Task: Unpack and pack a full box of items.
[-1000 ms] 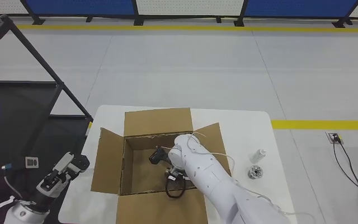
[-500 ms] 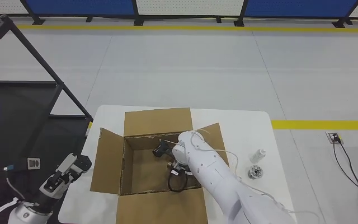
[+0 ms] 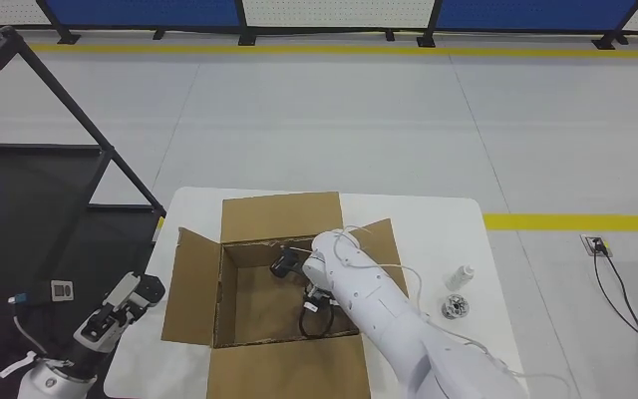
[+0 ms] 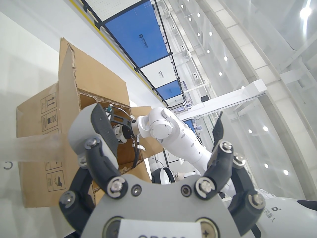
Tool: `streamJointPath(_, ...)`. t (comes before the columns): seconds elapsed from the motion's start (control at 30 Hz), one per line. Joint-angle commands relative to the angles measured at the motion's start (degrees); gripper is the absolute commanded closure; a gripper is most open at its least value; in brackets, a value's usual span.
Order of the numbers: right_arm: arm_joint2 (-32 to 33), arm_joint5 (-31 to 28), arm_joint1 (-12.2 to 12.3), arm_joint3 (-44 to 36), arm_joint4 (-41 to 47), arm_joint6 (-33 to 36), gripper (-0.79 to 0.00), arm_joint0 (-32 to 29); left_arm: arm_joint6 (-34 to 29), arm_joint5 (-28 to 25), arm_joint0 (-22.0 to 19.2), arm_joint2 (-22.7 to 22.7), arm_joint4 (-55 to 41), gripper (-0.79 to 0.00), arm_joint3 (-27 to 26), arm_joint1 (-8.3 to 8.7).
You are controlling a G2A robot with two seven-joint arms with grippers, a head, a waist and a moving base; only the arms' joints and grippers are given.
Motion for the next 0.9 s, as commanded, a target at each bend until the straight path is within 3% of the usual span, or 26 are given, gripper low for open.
streamJointPath(0.0,0.03,-0.29,-0.02,-0.04,-0.20,-0.21,-0.517,-0.14,0.26,0.02,-0.03,-0.13,-0.01,-0.785,-0.02,-0.01)
streamJointPath(0.07,0.12,-0.70,-0.05,0.09,-0.27,-0.15,-0.511,-0.31,0.47,-0.02,0.00,-0.29,-0.19,-0.785,-0.04,-0.04)
streamJointPath(0.23,0.27,-2.21,-0.08,0.42,-0.58,-0.48,-0.382,-0.75,0.77,-0.30,0.40,-0.56,-0.25,-0.785,0.02,-0.10)
streamJointPath(0.47,0.56,-3.39,-0.05,0.98,-0.99,-1.45,-0.302,-1.30,1.26,-1.07,1.01,-0.60,0.00,-0.785,-0.20,-0.23)
streamJointPath(0.73,0.65,-4.18,-0.19,0.84,-1.72,-1.26,-0.280,-1.66,1.82,-1.92,1.82,-0.66,0.30,-0.785,-0.41,-0.39)
streamJointPath(0.87,0.80,-3.76,-0.20,0.87,-2.04,-2.04,-0.376,-1.70,2.11,-2.42,2.40,-0.85,0.34,-0.785,-0.58,-0.49)
